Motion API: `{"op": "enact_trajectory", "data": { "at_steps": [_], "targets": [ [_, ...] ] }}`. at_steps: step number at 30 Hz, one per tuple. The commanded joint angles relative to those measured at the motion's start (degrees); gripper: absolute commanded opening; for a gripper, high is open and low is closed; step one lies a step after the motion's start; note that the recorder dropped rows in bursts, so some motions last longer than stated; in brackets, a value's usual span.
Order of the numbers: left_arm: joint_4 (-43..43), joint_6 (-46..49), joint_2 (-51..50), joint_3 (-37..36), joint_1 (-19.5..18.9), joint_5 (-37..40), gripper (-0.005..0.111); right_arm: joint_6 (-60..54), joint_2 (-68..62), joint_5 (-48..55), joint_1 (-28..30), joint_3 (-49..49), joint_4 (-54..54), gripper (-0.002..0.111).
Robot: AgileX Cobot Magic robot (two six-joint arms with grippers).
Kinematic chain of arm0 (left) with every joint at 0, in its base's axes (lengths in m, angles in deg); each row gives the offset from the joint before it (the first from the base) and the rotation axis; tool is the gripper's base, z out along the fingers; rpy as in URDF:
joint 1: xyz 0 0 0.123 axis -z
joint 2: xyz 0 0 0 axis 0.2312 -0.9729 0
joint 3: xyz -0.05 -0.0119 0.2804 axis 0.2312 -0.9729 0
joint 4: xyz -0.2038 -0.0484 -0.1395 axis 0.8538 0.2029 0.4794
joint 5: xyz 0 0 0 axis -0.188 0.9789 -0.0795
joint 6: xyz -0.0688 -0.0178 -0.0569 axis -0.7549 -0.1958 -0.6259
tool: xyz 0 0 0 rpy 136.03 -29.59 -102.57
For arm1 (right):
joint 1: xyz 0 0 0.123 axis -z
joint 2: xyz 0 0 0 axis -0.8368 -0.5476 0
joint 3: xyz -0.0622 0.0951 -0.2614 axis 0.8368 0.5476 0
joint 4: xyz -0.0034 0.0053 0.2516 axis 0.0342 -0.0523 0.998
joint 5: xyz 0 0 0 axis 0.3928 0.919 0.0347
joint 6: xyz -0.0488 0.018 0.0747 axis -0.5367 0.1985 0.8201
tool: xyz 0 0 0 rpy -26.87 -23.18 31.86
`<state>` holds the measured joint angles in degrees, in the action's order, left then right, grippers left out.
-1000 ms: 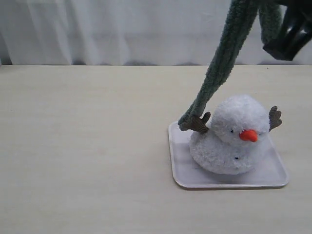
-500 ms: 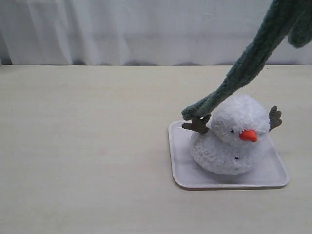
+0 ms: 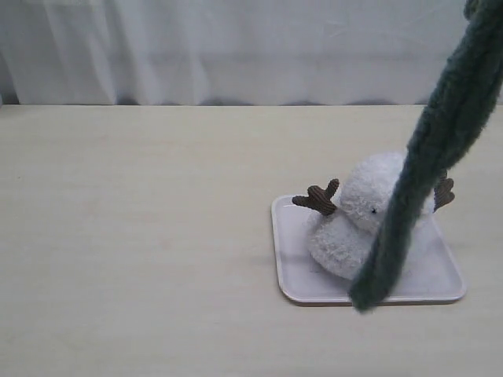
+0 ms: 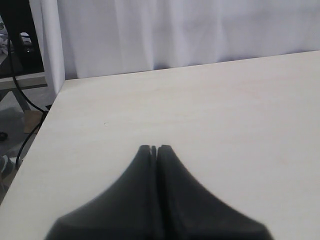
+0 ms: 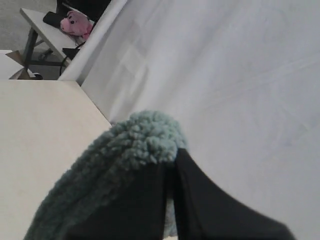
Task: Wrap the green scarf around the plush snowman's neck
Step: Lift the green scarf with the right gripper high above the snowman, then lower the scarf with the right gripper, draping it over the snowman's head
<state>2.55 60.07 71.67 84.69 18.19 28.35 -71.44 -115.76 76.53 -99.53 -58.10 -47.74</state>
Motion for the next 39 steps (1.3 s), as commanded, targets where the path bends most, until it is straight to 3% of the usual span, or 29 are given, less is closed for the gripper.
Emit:
{"op": "enact_trajectory", "data": {
  "at_steps": [1, 8, 15, 23, 31, 39],
  "targets": [
    [0.2, -0.4, 0.2, -0.2, 0.3, -0.5, 0.000, -1.6, -1.5, 2.9, 0.0, 0.6, -1.8, 0.004],
    [0.2, -0.4, 0.2, -0.2, 0.3, -0.5, 0.000, -1.6, -4.5, 4.2, 0.0, 7.9, -14.2, 0.004],
    [0.2, -0.4, 0.2, -0.2, 0.3, -0.5, 0.000, -0.9, -6.6, -6.0, 0.0, 17.0, -25.9, 0.004],
    [0.2, -0.4, 0.2, -0.2, 0.3, -0.5, 0.000, 14.5, -11.2, -8.3, 0.0, 18.6, -44.6, 0.004],
    [0.2, -0.4, 0.2, -0.2, 0.3, -0.5, 0.000, 24.5, -16.7, -12.0, 0.1, 18.6, -53.6, 0.004],
    [0.2, -0.4, 0.2, -0.2, 0.3, -0.5, 0.000, 36.7, -23.3, -8.5, 0.2, 18.6, -67.0, 0.004]
  ]
}}
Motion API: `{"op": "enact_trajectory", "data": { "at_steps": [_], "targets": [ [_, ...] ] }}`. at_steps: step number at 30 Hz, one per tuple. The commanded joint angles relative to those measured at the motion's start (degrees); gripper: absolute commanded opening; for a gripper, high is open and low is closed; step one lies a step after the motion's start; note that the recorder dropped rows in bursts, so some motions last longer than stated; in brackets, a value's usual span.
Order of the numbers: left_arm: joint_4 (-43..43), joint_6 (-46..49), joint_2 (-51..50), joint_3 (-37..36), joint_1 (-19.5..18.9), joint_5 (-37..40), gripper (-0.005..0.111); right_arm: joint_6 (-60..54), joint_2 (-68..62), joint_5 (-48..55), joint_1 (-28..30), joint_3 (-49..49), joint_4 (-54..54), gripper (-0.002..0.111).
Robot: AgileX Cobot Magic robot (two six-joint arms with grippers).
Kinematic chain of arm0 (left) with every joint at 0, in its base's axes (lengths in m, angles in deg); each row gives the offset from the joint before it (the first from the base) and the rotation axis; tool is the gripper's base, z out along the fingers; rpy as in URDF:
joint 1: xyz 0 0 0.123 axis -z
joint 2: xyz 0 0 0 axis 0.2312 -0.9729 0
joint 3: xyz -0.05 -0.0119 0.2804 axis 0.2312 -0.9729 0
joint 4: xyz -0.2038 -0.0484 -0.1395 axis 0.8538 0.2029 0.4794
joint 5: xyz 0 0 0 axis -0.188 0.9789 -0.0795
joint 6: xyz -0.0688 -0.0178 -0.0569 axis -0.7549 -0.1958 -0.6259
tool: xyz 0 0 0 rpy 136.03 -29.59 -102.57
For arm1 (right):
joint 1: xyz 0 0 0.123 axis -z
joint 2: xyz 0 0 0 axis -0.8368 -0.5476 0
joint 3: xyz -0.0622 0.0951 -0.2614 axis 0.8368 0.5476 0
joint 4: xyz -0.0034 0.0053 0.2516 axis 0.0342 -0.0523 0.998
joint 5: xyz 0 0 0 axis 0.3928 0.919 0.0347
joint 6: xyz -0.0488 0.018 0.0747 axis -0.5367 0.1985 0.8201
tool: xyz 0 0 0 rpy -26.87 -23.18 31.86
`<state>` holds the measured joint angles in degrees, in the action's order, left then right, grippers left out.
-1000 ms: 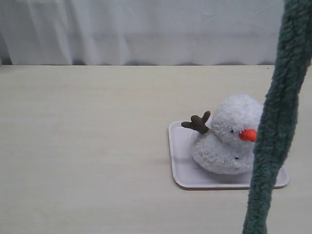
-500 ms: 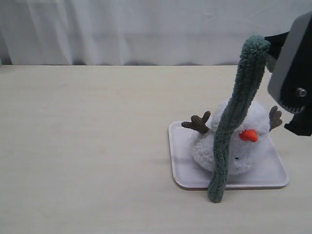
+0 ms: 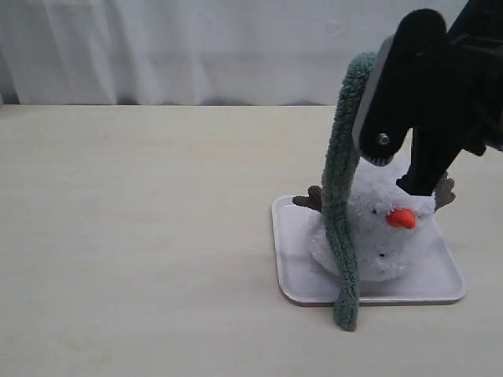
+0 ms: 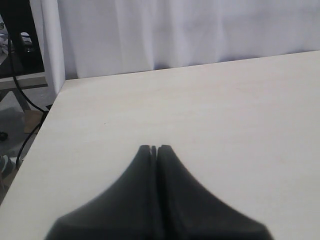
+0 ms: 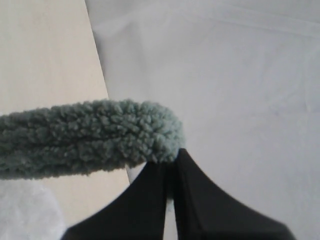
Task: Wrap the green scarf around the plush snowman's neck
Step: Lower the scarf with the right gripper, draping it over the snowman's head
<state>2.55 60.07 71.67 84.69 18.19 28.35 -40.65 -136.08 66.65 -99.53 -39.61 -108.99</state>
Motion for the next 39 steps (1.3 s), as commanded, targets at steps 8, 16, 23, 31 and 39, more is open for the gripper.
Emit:
{"op": "enact_trajectory", "data": {
  "at_steps": [8, 16, 23, 31, 39],
  "targets": [
    [0.2, -0.4, 0.2, -0.2, 0.3, -0.5, 0.000, 25.1, -8.5, 2.7, 8.1, -2.3, -14.3, 0.004],
    [0.2, -0.4, 0.2, -0.2, 0.3, -0.5, 0.000, 25.1, -8.7, 2.6, 12.2, -2.5, -14.2, 0.004],
    [0.2, -0.4, 0.2, -0.2, 0.3, -0.5, 0.000, 26.3, -12.2, 3.2, 12.5, -2.5, -13.8, 0.004],
    [0.2, -0.4, 0.2, -0.2, 0.3, -0.5, 0.000, 28.1, -16.6, 3.9, 19.8, -2.5, -13.8, 0.004],
    [0.2, -0.4, 0.2, -0.2, 0.3, -0.5, 0.000, 28.9, -16.6, 6.4, 21.5, -2.5, -11.3, 0.004]
  ]
}}
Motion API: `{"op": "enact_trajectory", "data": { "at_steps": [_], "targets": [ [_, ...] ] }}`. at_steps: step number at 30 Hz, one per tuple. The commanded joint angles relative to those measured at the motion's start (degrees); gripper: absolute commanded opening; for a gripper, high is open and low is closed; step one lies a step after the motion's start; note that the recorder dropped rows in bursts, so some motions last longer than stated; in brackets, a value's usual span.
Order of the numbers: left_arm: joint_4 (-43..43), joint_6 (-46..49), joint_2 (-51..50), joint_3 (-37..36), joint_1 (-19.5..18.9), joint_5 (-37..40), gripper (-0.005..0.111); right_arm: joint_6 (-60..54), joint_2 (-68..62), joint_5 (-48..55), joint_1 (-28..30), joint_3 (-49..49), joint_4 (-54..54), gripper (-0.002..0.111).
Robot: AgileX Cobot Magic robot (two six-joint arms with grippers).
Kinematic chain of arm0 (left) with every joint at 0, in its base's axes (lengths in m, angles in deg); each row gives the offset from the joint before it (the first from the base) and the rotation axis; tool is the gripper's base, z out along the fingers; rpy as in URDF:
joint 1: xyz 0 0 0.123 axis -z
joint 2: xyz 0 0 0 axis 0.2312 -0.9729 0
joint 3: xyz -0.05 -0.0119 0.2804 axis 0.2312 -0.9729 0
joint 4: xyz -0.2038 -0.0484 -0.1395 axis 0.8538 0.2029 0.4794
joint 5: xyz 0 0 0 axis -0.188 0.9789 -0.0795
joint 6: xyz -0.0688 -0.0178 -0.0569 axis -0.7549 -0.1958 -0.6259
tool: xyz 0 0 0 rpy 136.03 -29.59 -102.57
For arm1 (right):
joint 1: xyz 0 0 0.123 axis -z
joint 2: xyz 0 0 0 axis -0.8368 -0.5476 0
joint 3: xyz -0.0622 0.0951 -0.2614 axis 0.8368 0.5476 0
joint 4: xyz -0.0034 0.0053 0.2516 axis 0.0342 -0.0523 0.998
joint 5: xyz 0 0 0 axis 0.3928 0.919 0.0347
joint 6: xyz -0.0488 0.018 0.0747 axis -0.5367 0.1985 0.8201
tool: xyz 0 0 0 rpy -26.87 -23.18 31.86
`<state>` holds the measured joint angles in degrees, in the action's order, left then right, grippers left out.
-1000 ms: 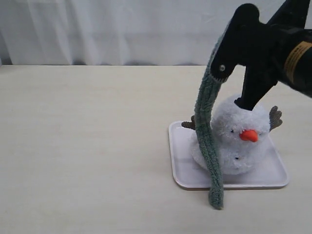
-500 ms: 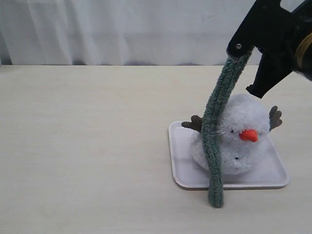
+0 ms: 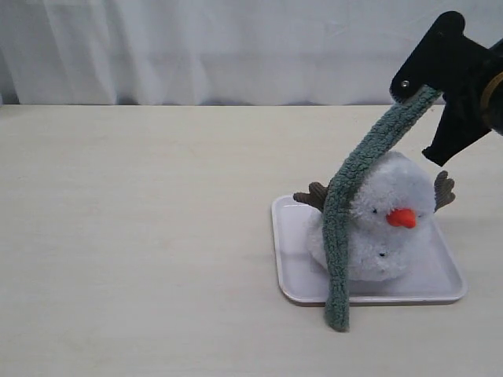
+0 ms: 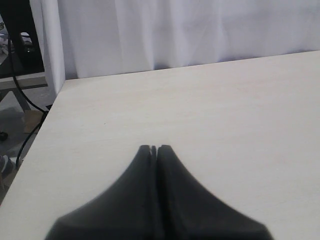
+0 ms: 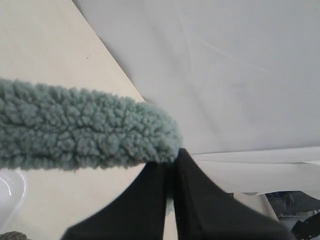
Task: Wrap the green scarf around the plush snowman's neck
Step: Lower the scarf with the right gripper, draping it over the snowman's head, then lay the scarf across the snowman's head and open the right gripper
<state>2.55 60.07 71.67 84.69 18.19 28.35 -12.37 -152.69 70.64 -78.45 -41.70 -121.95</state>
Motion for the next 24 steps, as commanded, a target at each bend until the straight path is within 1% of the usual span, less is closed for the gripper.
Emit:
{"op": "enact_trajectory", "data": {
  "at_steps": [1, 4, 7, 12, 15, 19, 21, 24],
  "targets": [
    [0.2, -0.4, 0.2, -0.2, 0.3, -0.5, 0.000, 0.6, 0.0, 4.0, 0.4, -0.4, 1.7, 0.004],
    [0.2, -0.4, 0.2, -0.2, 0.3, -0.5, 0.000, 0.5, 0.0, 8.3, 0.4, -0.4, 0.6, 0.004],
    [0.2, -0.4, 0.2, -0.2, 0.3, -0.5, 0.000, 0.5, 0.0, 9.4, 0.4, -0.4, 1.0, 0.004],
    [0.2, -0.4, 0.2, -0.2, 0.3, -0.5, 0.000, 0.2, 0.0, 4.0, 0.4, -0.4, 7.8, 0.004],
    [0.2, -0.4, 0.2, -0.2, 0.3, -0.5, 0.000, -4.7, 0.0, 2.4, 0.4, -0.4, 14.6, 0.004],
    [0.2, -0.4, 0.2, -0.2, 0.3, -0.5, 0.000, -11.8, 0.0, 5.5, 0.4, -1.1, 25.0, 0.004],
    [0.2, -0.4, 0.2, -0.2, 0.3, -0.5, 0.000, -15.6, 0.0, 6.9, 0.4, -3.2, 33.7, 0.004],
    [0.2, -0.4, 0.2, -0.2, 0.3, -0.5, 0.000, -27.6, 0.0, 10.1, 0.4, -6.7, 49.8, 0.004]
  ]
}}
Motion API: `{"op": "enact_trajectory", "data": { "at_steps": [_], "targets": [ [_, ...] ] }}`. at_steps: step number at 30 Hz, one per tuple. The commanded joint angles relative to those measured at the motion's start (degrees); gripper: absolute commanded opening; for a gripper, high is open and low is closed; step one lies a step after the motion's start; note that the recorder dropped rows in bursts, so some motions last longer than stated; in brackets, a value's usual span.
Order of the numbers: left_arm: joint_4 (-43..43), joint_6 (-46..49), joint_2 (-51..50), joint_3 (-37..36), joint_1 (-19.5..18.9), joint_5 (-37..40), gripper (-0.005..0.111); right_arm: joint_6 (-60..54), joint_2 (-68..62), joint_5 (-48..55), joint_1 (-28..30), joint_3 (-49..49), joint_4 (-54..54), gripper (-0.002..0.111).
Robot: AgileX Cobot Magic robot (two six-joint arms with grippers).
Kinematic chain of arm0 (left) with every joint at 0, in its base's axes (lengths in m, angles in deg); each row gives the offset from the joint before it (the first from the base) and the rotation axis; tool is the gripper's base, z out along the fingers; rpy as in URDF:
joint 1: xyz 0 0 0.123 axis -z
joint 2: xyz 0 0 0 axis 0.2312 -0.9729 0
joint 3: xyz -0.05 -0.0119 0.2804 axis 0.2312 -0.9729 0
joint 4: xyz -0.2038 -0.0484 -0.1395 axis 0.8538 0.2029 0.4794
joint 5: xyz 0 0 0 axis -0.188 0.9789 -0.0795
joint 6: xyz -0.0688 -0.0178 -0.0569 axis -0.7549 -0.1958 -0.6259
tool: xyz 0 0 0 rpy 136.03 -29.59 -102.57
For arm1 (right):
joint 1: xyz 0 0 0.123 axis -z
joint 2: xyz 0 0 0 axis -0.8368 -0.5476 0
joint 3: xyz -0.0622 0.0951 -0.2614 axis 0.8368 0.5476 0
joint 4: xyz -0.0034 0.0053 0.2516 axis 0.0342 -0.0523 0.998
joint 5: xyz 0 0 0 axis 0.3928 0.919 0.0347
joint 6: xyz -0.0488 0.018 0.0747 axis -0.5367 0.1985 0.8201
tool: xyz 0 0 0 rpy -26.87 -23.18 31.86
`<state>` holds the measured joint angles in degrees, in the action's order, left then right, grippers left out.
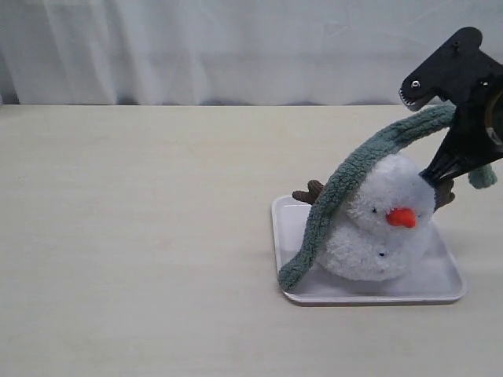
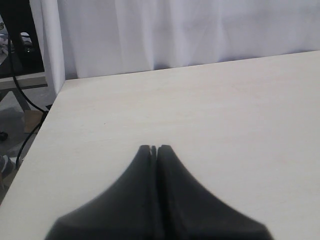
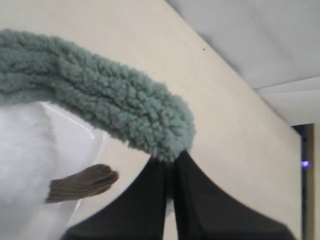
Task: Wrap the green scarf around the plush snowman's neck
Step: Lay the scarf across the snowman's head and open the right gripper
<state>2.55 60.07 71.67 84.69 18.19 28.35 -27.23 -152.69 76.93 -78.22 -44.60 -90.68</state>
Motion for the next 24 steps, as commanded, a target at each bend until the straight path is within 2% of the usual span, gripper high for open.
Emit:
{"op": "enact_trajectory", "data": {
  "at_steps": [1, 4, 14, 22, 24],
  "targets": [
    [0.2, -0.4, 0.2, -0.2, 0.3, -0.5, 0.000, -18.0, -0.1, 6.1, 0.2, -5.2, 25.2, 0.004],
    [0.2, -0.4, 0.2, -0.2, 0.3, -0.5, 0.000, -25.2, -1.3, 12.8, 0.2, -6.8, 33.1, 0.004],
    [0.2, -0.4, 0.2, -0.2, 0.3, -0.5, 0.000, -24.8, -6.8, 21.2, 0.2, -6.7, 33.8, 0.004],
    [0.2, -0.4, 0.2, -0.2, 0.3, -0.5, 0.000, -23.4, -7.6, 16.3, 0.2, -7.2, 34.3, 0.004],
    [0.2, -0.4, 0.2, -0.2, 0.3, -0.5, 0.000, -21.2, -9.6, 16.3, 2.0, -7.2, 34.7, 0.004]
  ]
}}
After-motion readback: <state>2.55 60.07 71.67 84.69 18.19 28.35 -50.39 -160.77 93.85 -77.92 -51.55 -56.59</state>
